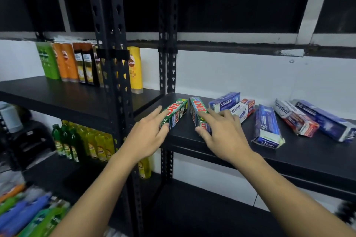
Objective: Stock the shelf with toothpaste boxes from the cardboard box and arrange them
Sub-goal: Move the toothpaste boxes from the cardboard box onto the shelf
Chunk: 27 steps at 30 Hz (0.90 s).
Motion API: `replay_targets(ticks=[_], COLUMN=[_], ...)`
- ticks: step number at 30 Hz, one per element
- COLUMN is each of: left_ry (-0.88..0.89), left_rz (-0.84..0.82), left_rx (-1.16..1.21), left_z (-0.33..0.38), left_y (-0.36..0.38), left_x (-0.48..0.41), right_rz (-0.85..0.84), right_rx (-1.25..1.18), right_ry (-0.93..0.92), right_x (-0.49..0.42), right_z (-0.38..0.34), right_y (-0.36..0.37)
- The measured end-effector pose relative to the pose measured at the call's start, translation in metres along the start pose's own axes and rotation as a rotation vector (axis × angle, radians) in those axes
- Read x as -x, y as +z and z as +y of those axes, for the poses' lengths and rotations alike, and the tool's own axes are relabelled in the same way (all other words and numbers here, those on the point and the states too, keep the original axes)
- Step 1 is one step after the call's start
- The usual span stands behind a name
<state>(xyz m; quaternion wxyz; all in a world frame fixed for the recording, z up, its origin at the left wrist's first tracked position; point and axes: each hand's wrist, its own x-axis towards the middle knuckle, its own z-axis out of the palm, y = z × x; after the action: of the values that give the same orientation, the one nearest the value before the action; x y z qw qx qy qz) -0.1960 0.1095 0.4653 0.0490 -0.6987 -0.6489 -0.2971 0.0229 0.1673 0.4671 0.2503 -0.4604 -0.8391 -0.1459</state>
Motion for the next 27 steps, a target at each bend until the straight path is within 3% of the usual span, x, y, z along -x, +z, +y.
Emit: replay_targets(ticks=[3, 8, 27], left_ry=[-0.012, -0.042, -0.069], left_rz=[-0.058, -0.007, 0.052], left_rx=[-0.105, -0.093, 0.022], left_z=[-0.004, -0.014, -0.029], left_y=[0.006, 0.020, 0.040], left_x=[-0.018, -0.042, -0.060], right_rz=[-0.016, -0.058, -0.089], right_rx=[0.125, 0.233, 0.286], right_ry=[0.013, 0.073, 0.217], right_x=[-0.018, -0.052, -0.097], right_z=[0.000, 0.001, 0.015], right_y=[0.014, 0.029, 0.057])
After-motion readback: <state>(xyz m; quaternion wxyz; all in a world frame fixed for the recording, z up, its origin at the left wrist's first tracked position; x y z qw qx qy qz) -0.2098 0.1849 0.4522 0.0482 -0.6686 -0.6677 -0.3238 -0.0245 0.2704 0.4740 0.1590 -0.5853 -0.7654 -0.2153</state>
